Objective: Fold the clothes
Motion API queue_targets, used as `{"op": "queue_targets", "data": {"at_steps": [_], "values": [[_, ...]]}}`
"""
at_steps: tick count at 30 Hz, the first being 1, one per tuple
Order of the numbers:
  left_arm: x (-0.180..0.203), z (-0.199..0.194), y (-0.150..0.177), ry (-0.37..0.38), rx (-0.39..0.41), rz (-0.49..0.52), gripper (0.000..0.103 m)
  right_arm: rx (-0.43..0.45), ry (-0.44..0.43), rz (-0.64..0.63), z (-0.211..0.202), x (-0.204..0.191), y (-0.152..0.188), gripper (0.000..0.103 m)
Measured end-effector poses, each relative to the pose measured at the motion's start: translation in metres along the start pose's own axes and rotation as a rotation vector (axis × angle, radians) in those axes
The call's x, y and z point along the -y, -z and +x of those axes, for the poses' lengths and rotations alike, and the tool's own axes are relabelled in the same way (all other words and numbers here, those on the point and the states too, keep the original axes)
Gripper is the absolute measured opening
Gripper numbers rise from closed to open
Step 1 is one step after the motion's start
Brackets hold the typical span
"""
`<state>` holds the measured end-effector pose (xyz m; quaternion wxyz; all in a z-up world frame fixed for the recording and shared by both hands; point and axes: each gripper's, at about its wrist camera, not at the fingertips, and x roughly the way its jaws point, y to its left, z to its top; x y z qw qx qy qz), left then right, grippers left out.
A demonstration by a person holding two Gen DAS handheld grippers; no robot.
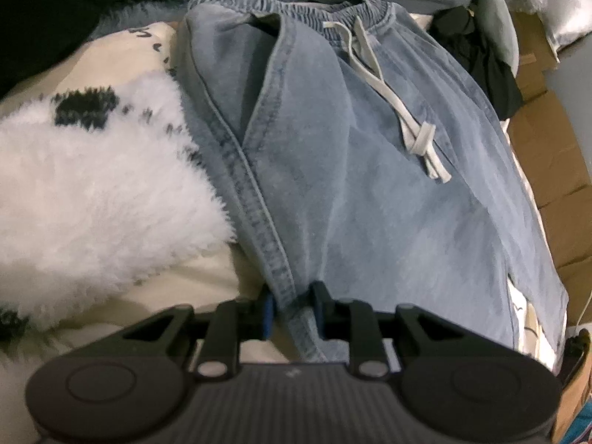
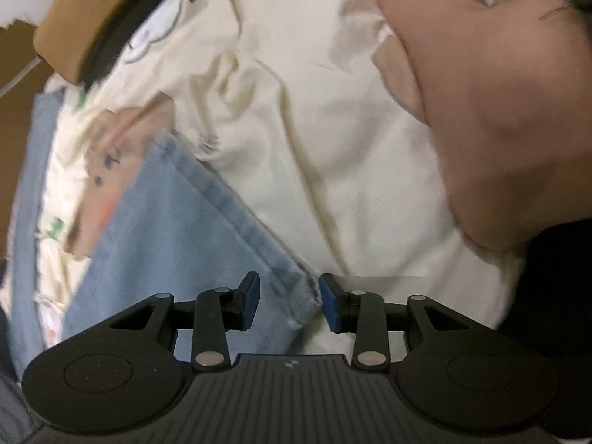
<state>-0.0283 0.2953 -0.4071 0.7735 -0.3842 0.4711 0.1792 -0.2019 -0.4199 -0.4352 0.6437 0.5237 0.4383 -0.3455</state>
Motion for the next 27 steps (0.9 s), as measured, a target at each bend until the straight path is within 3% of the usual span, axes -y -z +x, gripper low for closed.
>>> {"op": "queue_targets", "data": {"at_steps": [7,8,9,12,21,27], "values": [[-0.014,0.001,0.003,0.063,0.016,-0.107,0.023,-0.075,0.034,-0.126,0.019,-0.016,0.011,0.040],[-0.018,0.000,0.003,0.076,0.018,-0.129,0.023,-0.074,0.042,-0.130,0.018,-0.016,0.011,0.031],[-0.022,-0.001,0.003,0.089,0.020,-0.151,0.022,-0.077,0.049,-0.117,0.018,-0.015,0.010,0.015],[-0.037,-0.006,0.003,0.114,0.021,-0.220,0.021,-0.081,0.056,-0.103,0.013,-0.016,0.007,0.011],[-0.011,-0.008,-0.010,0.051,-0.012,-0.116,0.006,-0.075,0.215,-0.276,-0.020,-0.057,0.004,0.008],[0.000,-0.023,-0.015,0.032,-0.031,-0.032,0.005,-0.097,0.299,-0.314,-0.029,-0.063,0.005,0.008]]}}
